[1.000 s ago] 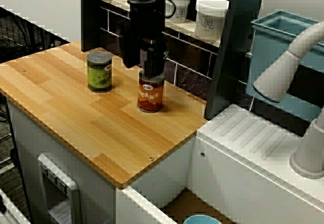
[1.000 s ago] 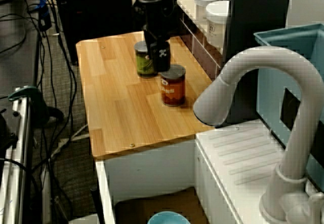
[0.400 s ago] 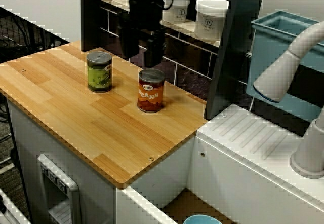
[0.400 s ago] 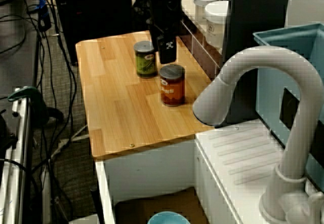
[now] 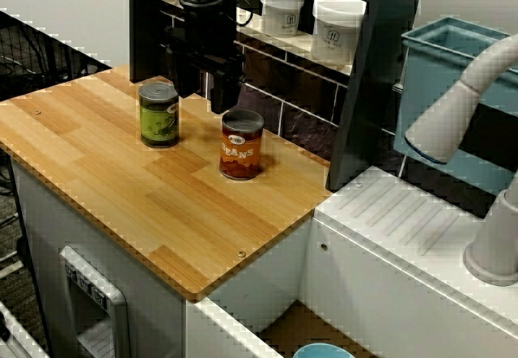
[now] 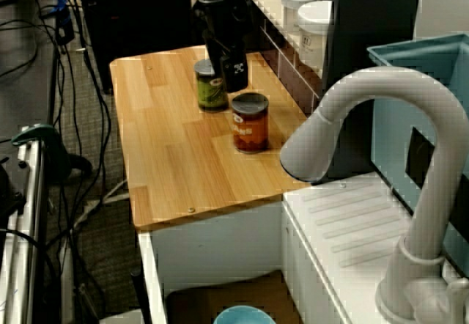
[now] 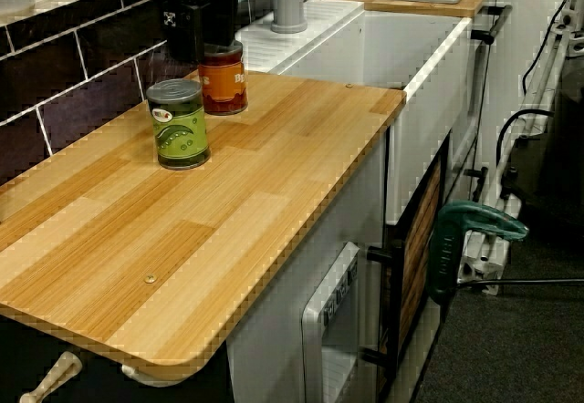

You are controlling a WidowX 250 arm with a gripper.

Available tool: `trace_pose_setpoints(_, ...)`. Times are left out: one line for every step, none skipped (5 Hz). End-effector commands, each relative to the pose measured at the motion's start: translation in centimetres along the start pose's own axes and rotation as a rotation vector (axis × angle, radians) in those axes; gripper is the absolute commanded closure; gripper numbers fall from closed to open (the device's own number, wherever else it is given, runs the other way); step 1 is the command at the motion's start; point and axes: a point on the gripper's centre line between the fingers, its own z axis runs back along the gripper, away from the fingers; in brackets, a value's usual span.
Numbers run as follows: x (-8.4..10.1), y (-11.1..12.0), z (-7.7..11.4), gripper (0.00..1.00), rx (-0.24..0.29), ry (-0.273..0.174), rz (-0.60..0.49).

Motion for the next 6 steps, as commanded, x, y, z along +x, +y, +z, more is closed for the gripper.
trace_pose_setpoints(1.0, 1.1, 1.6, 0.0, 0.028, -0.076, 0.027)
trace_pose_setpoints(1.7, 1.6, 1.7, 0.0, 0.034, -0.089, 0.018)
trace_pose_setpoints(2.2, 1.9, 1.3, 0.0, 0.051, -0.097, 0.008)
trace_pose_setpoints(2.6, 2.5, 0.8, 0.0, 0.069, -0.107, -0.011)
trace_pose_setpoints(2.5, 2.6, 0.0, 0.0, 0.077, -0.108, -0.018)
trace_pose_setpoints(2.3, 2.3, -0.6, 0.0, 0.066, -0.091, -0.046)
